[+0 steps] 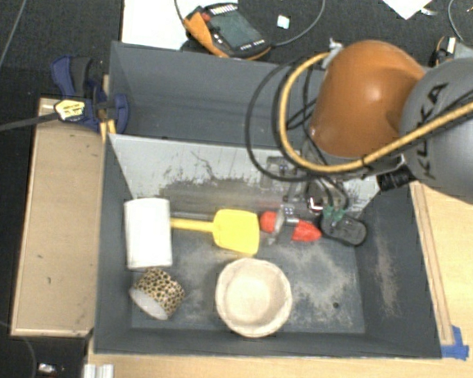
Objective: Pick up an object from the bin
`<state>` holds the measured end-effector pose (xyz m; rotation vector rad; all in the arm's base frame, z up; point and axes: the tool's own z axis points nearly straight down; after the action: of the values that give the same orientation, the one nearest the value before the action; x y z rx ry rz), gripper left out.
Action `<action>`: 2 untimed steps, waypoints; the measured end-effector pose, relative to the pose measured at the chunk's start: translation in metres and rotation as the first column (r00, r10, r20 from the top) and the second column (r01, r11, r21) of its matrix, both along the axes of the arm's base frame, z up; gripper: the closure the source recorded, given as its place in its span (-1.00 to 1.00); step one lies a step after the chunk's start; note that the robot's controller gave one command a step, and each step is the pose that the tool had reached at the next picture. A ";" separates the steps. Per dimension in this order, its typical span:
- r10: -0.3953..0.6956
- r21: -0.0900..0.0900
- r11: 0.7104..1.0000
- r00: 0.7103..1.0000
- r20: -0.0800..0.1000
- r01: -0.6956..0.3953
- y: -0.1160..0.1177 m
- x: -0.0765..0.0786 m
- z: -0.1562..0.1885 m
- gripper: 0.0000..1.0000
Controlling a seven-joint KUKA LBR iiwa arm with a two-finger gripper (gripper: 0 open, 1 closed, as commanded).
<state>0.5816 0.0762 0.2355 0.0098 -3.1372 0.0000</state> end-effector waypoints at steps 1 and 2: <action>-0.003 0.001 1.000 1.000 0.008 0.003 -0.001 0.001 0.005 -1.00; 0.137 0.001 0.991 0.990 0.013 -0.137 -0.014 -0.096 -0.153 -1.00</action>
Offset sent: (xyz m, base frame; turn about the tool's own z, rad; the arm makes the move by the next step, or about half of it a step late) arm -0.1040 -0.0153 -0.1655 -0.1484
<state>0.4860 0.0622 0.0830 0.2263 -3.1420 -0.0025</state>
